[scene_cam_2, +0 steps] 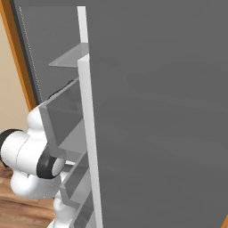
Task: Pick the apple and pear from the fridge and place them inside the tupperware on the counter.
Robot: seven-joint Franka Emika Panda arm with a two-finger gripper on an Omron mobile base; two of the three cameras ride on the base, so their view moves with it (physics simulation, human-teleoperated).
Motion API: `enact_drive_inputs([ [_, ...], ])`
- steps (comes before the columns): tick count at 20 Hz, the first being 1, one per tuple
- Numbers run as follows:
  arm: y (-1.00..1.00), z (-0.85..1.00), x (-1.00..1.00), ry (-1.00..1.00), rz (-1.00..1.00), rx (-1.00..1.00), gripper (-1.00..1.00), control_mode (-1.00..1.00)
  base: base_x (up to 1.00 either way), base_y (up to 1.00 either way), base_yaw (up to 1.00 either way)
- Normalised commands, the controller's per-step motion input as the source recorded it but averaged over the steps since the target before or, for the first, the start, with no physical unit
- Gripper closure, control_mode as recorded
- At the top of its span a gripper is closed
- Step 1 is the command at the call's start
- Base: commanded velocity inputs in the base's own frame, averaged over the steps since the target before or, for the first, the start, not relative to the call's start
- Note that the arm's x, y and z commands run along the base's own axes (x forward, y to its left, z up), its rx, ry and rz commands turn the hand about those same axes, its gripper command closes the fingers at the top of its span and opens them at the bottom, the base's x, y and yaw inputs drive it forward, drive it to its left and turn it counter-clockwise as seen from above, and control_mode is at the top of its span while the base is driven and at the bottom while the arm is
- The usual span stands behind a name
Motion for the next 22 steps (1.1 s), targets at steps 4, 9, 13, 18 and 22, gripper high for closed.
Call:
enact_drive_inputs([
  [4, 0.00, -0.07, 0.34, 0.00, 0.00, 0.00, -1.00, -1.00, 0.00, 0.00, 0.00],
  [9, 0.00, -0.04, 0.29, 0.00, 0.00, 0.00, -1.00, -1.00, 0.00, 0.00, 0.00],
  [13, 0.00, -0.05, 0.27, 0.00, 0.00, 0.00, -1.00, -1.00, 0.00, 0.00, 0.00],
  [18, 0.00, -0.10, 0.24, 0.00, 0.00, 0.00, -1.00, -1.00, 0.00, 0.00, 0.00],
  [22, 0.00, -0.14, 0.20, 0.00, 0.00, 0.00, -1.00, -1.00, 0.00, 0.00, 0.00],
])
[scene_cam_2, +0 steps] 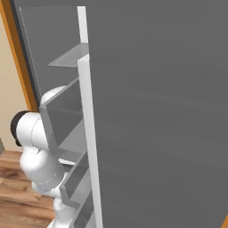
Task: Pick the apple and pear from the fridge and place them inside the tupperware on the counter.
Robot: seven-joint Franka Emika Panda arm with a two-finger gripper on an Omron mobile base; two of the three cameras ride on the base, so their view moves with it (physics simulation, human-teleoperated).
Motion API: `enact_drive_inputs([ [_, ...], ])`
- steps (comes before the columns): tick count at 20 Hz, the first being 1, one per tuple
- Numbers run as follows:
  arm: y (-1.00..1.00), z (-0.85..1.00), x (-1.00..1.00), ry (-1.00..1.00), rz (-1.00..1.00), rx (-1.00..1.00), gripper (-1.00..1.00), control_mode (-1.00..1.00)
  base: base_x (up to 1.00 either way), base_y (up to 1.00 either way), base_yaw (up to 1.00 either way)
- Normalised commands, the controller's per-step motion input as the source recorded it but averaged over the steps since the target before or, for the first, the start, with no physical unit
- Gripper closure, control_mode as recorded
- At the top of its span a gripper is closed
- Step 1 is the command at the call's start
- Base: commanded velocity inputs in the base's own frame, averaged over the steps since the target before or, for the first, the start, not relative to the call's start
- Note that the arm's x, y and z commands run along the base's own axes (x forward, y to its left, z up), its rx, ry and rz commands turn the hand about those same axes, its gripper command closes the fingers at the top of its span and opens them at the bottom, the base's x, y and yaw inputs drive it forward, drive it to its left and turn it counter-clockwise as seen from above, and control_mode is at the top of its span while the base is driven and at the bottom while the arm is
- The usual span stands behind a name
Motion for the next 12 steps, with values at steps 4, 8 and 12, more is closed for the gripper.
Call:
enact_drive_inputs([
  [4, -0.02, -0.16, 0.14, 0.00, 0.00, 0.00, -1.00, -1.00, 0.00, 0.00, 0.00],
  [8, -0.03, -0.14, 0.15, 0.00, 0.00, 0.00, -1.00, -1.00, 0.00, 0.00, 0.00],
  [12, -0.07, -0.16, 0.15, 0.00, 0.00, 0.00, -1.00, -1.00, 0.00, 0.00, 0.00],
])
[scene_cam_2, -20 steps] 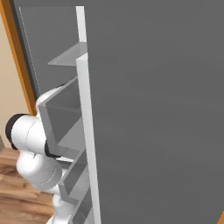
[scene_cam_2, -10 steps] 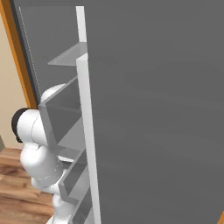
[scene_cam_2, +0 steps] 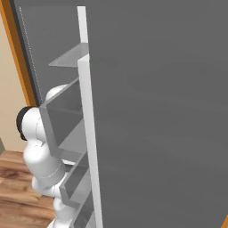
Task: Pick the apple and pear from the fridge and place them inside the tupperware on the counter.
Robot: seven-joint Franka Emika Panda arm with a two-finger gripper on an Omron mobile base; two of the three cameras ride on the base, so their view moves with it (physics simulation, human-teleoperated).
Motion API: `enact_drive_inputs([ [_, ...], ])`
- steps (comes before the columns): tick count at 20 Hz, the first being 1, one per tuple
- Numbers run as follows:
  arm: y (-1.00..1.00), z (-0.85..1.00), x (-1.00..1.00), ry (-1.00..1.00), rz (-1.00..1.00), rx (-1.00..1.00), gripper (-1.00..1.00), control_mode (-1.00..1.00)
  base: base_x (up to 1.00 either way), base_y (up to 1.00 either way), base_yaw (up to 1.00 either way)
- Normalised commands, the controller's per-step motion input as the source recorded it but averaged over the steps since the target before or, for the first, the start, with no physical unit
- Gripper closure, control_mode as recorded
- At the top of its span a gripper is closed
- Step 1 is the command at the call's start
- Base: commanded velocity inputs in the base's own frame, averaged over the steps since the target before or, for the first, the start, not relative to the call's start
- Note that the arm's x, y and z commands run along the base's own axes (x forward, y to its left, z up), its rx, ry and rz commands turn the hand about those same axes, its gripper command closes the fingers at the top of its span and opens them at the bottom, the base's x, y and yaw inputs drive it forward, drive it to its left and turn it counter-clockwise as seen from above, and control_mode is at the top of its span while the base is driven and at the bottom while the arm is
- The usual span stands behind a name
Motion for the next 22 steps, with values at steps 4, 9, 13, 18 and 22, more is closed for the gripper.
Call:
enact_drive_inputs([
  [4, -0.08, -0.13, 0.15, 0.00, 0.00, 0.00, -1.00, -1.00, 0.00, 0.00, 0.00],
  [9, -0.07, -0.09, 0.16, 0.00, 0.00, 0.00, -1.00, -1.00, 0.00, 0.00, 0.00],
  [13, -0.03, 0.00, 0.16, 0.00, 0.00, 0.00, -1.00, -1.00, 0.00, 0.00, 0.00],
  [18, -0.01, -0.02, 0.15, 0.00, 0.00, 0.00, -1.00, -1.00, 0.00, 0.00, 0.00],
  [22, 0.00, -0.08, 0.04, 0.00, 0.00, 0.00, -1.00, -1.00, 0.00, 0.00, 0.00],
])
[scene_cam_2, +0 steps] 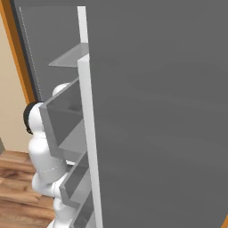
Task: Pick the apple and pear from the fridge and place them inside the tupperware on the counter.
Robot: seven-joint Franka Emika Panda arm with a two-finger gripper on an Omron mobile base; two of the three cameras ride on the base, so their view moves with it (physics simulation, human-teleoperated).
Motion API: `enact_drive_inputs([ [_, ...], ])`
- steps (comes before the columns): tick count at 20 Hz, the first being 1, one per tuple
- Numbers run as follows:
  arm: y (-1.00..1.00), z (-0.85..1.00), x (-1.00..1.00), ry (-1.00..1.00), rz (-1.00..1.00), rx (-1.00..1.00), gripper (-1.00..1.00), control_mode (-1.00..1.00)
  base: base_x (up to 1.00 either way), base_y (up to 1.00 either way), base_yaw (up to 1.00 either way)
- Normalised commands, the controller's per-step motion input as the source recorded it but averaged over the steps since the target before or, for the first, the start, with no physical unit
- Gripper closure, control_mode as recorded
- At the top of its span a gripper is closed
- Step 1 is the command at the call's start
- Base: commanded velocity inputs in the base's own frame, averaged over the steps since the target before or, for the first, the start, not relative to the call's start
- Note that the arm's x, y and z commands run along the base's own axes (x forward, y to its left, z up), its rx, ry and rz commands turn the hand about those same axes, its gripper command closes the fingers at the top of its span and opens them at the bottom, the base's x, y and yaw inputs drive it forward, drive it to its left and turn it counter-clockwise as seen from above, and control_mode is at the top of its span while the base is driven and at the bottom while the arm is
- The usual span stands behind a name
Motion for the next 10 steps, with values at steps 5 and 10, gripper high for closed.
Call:
enact_drive_inputs([
  [5, 0.00, -0.10, 0.00, 0.00, 0.00, 0.00, -1.00, -1.00, 0.00, 0.00, 0.00],
  [10, 0.00, -0.12, 0.00, 0.00, 0.00, 0.00, 1.00, -1.00, 0.00, 0.00, 0.00],
])
